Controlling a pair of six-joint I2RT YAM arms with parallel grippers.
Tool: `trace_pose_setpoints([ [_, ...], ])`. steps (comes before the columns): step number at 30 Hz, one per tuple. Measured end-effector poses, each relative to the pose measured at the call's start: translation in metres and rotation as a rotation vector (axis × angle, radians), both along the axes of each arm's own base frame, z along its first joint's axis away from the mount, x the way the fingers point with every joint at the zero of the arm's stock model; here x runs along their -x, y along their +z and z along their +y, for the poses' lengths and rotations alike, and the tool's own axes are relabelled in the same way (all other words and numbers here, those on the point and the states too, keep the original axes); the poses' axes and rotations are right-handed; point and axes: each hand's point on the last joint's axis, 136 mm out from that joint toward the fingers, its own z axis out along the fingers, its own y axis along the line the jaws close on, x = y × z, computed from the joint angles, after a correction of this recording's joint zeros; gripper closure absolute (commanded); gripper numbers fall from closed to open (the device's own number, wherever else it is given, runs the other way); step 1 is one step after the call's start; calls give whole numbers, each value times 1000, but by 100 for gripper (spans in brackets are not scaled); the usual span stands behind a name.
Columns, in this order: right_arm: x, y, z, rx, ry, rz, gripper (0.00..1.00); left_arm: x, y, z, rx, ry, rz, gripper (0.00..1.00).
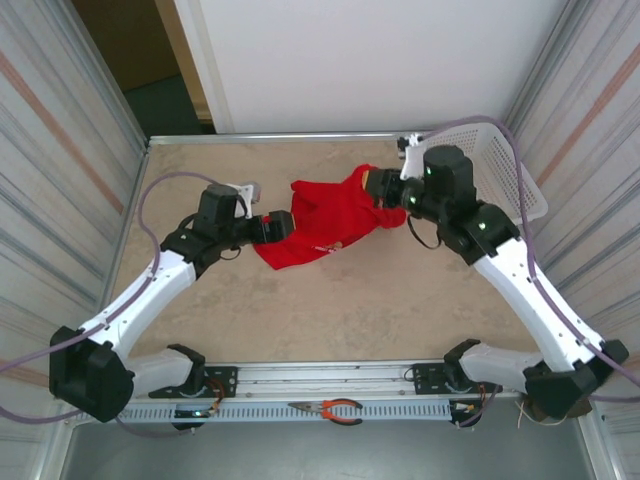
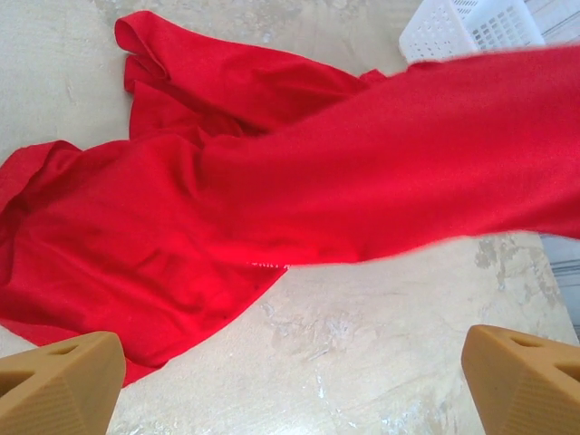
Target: Fold the inside-out t-shirt
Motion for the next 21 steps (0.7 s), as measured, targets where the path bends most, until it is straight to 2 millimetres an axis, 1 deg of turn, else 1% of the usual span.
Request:
trace_pose_setpoints([
  [2, 8, -39, -4, 29, 0, 76, 100, 6, -1, -9, -11, -32, -8, 2],
  [4, 16, -93, -8, 72, -9, 194, 100, 14, -2, -22, -34, -78, -23, 3],
  [5, 22, -116, -11, 91, -15, 251, 100, 18, -4, -29, -44, -101, -34, 3],
  [7, 33, -151, -18, 121, -30, 342, 100, 30, -11, -47, -66, -154, -57, 4],
  [9, 39, -160, -21, 122, -38, 369, 100, 44, -23, -61, -90, -201, -68, 7],
  [11, 42, -155, -22, 102, -45, 362, 100, 59, -39, -76, -118, -247, -74, 10],
  [13, 42, -145, -22, 77, -47, 336, 100, 73, -58, -90, -150, -291, -72, 13],
  [15, 42, -141, -23, 63, -51, 329, 100, 82, -72, -101, -179, -325, -78, 16],
  [17, 42, -141, -23, 60, -54, 331, 100, 87, -84, -111, -203, -343, -83, 16],
  [21, 42, -141, -23, 58, -56, 334, 100, 88, -102, -127, -237, -354, -107, 14],
])
